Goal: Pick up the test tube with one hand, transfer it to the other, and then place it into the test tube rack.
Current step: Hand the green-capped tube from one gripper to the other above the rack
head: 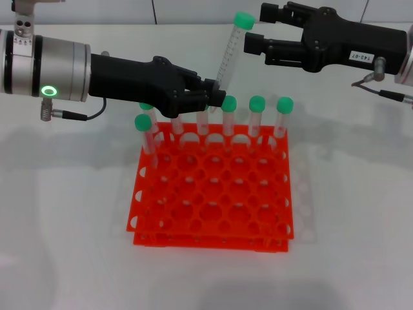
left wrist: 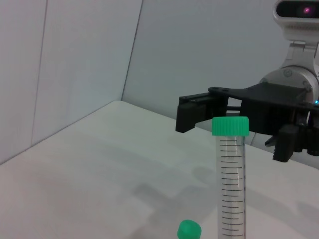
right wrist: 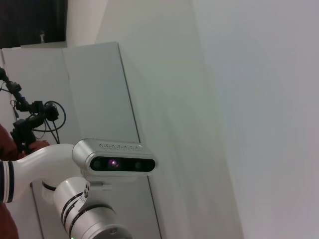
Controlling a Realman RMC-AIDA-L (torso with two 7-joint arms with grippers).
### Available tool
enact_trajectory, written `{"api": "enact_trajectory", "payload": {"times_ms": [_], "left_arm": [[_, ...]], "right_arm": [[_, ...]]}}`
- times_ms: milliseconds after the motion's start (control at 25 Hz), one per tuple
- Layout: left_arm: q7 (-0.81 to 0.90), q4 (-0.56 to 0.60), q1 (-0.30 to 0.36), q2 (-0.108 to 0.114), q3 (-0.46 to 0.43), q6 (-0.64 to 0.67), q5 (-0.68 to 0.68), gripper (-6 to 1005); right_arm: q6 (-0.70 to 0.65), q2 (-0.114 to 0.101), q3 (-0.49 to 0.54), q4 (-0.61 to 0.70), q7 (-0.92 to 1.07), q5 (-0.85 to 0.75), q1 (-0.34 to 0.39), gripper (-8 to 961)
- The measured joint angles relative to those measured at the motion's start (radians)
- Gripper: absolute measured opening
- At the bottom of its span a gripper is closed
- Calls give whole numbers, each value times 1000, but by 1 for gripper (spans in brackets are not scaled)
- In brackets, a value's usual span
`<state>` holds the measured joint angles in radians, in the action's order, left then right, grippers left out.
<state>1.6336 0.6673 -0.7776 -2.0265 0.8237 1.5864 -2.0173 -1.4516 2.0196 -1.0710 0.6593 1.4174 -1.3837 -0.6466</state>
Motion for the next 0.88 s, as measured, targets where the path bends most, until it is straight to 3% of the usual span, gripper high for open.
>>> {"api": "enact_trajectory", "payload": {"times_ms": [400,600,880], "left_arm": [[0,0,-1,-4,0,1,0,317],[-1,0,-1,-7,1,1,0,319],[-2,0,1,-9,2,1,0,323]], "right_arm": [[5,1,-7,-1,11,0,-5,802],[0,1,-6,2,13,0,-13,624],[-3,2,-27,0,23,13,-34,592]]}}
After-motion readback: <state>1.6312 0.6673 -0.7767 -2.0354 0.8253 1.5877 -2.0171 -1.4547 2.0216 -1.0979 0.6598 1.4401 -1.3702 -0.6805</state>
